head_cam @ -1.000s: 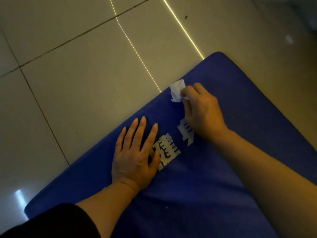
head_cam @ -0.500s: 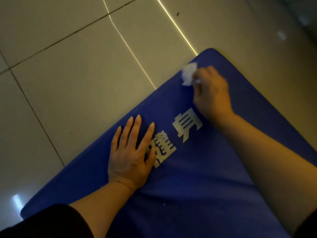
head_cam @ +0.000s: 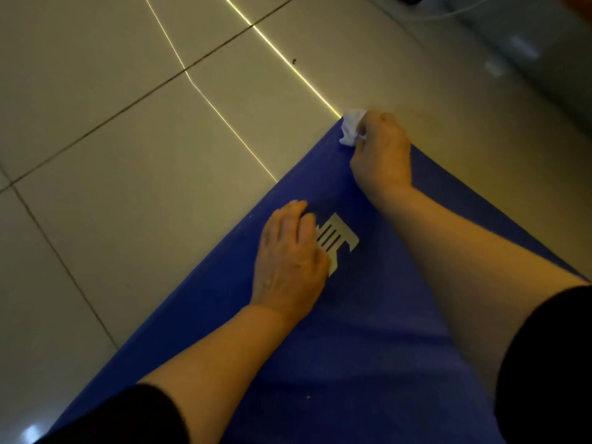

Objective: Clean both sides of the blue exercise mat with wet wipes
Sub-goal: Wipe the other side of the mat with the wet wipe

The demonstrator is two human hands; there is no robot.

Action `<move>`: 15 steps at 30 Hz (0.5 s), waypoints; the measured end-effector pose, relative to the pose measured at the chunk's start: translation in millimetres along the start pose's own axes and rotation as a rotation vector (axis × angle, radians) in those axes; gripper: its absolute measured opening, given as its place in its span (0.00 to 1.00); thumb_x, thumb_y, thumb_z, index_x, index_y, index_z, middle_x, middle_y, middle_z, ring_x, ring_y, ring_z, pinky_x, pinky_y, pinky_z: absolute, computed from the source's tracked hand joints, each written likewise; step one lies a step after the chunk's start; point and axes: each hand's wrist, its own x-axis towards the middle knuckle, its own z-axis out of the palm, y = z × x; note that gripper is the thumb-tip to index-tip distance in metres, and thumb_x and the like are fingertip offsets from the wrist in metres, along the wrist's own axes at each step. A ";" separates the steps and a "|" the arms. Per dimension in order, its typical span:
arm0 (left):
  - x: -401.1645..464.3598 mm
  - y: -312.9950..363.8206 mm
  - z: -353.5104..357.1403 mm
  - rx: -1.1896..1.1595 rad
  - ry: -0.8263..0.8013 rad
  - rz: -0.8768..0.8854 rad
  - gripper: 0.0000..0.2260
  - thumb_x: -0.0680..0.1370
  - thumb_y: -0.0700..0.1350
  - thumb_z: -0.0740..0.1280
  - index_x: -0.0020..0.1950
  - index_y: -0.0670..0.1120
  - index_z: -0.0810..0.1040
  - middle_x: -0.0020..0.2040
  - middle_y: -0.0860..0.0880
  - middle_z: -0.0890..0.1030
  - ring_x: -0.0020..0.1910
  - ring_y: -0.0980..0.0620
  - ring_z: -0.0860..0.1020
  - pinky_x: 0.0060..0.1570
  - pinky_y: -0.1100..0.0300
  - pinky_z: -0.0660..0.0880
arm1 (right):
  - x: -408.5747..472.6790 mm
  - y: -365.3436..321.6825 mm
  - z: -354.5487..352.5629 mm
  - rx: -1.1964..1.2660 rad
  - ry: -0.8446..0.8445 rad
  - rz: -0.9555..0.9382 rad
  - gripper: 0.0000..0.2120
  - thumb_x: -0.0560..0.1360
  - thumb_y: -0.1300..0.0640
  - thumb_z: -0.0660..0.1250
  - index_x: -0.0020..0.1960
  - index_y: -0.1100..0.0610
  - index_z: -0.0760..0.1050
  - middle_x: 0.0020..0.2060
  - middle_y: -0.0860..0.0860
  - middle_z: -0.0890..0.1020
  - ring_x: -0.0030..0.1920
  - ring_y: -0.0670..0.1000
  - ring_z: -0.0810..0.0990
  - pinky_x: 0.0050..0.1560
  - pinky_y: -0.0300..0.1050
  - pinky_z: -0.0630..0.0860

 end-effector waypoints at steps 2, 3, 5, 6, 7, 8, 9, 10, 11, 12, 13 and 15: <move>14.2 7.6 12.5 0.029 -0.024 0.042 0.21 0.77 0.48 0.60 0.66 0.41 0.71 0.68 0.41 0.73 0.68 0.43 0.70 0.72 0.47 0.59 | -9.6 -6.4 7.6 0.006 0.031 -0.004 0.10 0.74 0.68 0.61 0.55 0.62 0.73 0.53 0.57 0.75 0.50 0.56 0.75 0.43 0.41 0.67; 18.0 8.2 18.3 0.051 -0.033 0.044 0.23 0.76 0.50 0.58 0.68 0.41 0.71 0.68 0.42 0.73 0.69 0.44 0.70 0.73 0.48 0.58 | -15.9 -3.4 9.5 0.014 0.025 -0.060 0.09 0.74 0.68 0.61 0.53 0.62 0.73 0.51 0.57 0.75 0.48 0.56 0.75 0.41 0.42 0.66; 16.2 6.0 21.1 0.060 -0.021 0.041 0.25 0.76 0.50 0.59 0.70 0.41 0.70 0.69 0.42 0.73 0.69 0.45 0.70 0.73 0.48 0.58 | -33.5 8.7 6.0 0.017 -0.037 -0.205 0.05 0.73 0.68 0.62 0.48 0.63 0.73 0.45 0.57 0.75 0.41 0.57 0.74 0.38 0.47 0.68; 15.1 4.9 20.8 0.058 -0.010 0.049 0.25 0.76 0.50 0.59 0.70 0.40 0.70 0.69 0.42 0.73 0.69 0.46 0.70 0.73 0.48 0.59 | -40.9 16.2 1.9 0.004 -0.071 -0.268 0.03 0.73 0.67 0.62 0.46 0.63 0.73 0.43 0.57 0.74 0.39 0.57 0.73 0.36 0.50 0.69; 15.7 4.9 20.8 0.064 -0.005 0.056 0.25 0.76 0.50 0.59 0.70 0.40 0.71 0.69 0.42 0.73 0.69 0.45 0.70 0.73 0.48 0.60 | -42.9 22.9 -1.9 -0.013 -0.085 -0.312 0.01 0.74 0.67 0.63 0.45 0.62 0.72 0.42 0.56 0.74 0.37 0.56 0.73 0.34 0.51 0.70; 16.7 5.4 21.3 0.078 -0.005 0.058 0.24 0.76 0.50 0.59 0.69 0.40 0.72 0.68 0.42 0.74 0.69 0.45 0.70 0.72 0.48 0.60 | -38.8 26.8 -4.6 -0.023 -0.092 -0.332 0.01 0.73 0.67 0.63 0.44 0.62 0.72 0.41 0.56 0.74 0.37 0.56 0.72 0.33 0.50 0.69; 17.3 6.0 21.4 0.094 -0.006 0.059 0.24 0.76 0.50 0.59 0.69 0.41 0.72 0.68 0.42 0.74 0.69 0.46 0.70 0.72 0.49 0.60 | -31.0 27.3 -5.3 -0.024 -0.089 -0.330 0.02 0.73 0.67 0.63 0.44 0.62 0.72 0.41 0.56 0.73 0.37 0.55 0.72 0.34 0.49 0.67; 17.8 6.4 22.1 0.107 -0.007 0.059 0.24 0.76 0.50 0.59 0.69 0.41 0.72 0.68 0.43 0.74 0.69 0.46 0.70 0.72 0.49 0.59 | -18.1 24.8 -4.3 -0.016 -0.077 -0.306 0.03 0.72 0.68 0.63 0.44 0.62 0.72 0.42 0.55 0.73 0.38 0.55 0.71 0.35 0.48 0.65; 17.4 6.7 22.9 0.115 -0.008 0.060 0.24 0.76 0.50 0.59 0.70 0.41 0.72 0.69 0.43 0.74 0.69 0.46 0.70 0.72 0.49 0.59 | -1.7 21.6 -2.0 0.001 -0.060 -0.270 0.04 0.72 0.68 0.63 0.45 0.62 0.72 0.43 0.55 0.72 0.39 0.54 0.71 0.36 0.46 0.64; 17.4 6.7 23.4 0.120 -0.006 0.061 0.24 0.76 0.51 0.59 0.70 0.41 0.71 0.69 0.43 0.73 0.69 0.46 0.69 0.72 0.48 0.59 | 16.5 17.1 -0.3 0.015 -0.047 -0.230 0.04 0.72 0.68 0.62 0.46 0.61 0.72 0.44 0.54 0.72 0.41 0.53 0.70 0.37 0.44 0.63; 16.5 6.3 23.5 0.125 -0.002 0.061 0.24 0.77 0.51 0.58 0.70 0.42 0.71 0.69 0.43 0.73 0.69 0.46 0.69 0.72 0.48 0.59 | 32.2 12.6 2.0 0.021 -0.033 -0.205 0.05 0.72 0.68 0.62 0.47 0.61 0.72 0.45 0.54 0.72 0.42 0.52 0.70 0.38 0.43 0.63; 17.2 4.9 24.1 0.128 -0.002 0.061 0.24 0.77 0.51 0.58 0.71 0.42 0.70 0.69 0.43 0.73 0.70 0.47 0.67 0.73 0.48 0.59 | 48.2 10.1 3.9 0.033 -0.015 -0.187 0.07 0.72 0.68 0.62 0.48 0.61 0.73 0.46 0.54 0.74 0.45 0.54 0.73 0.39 0.44 0.66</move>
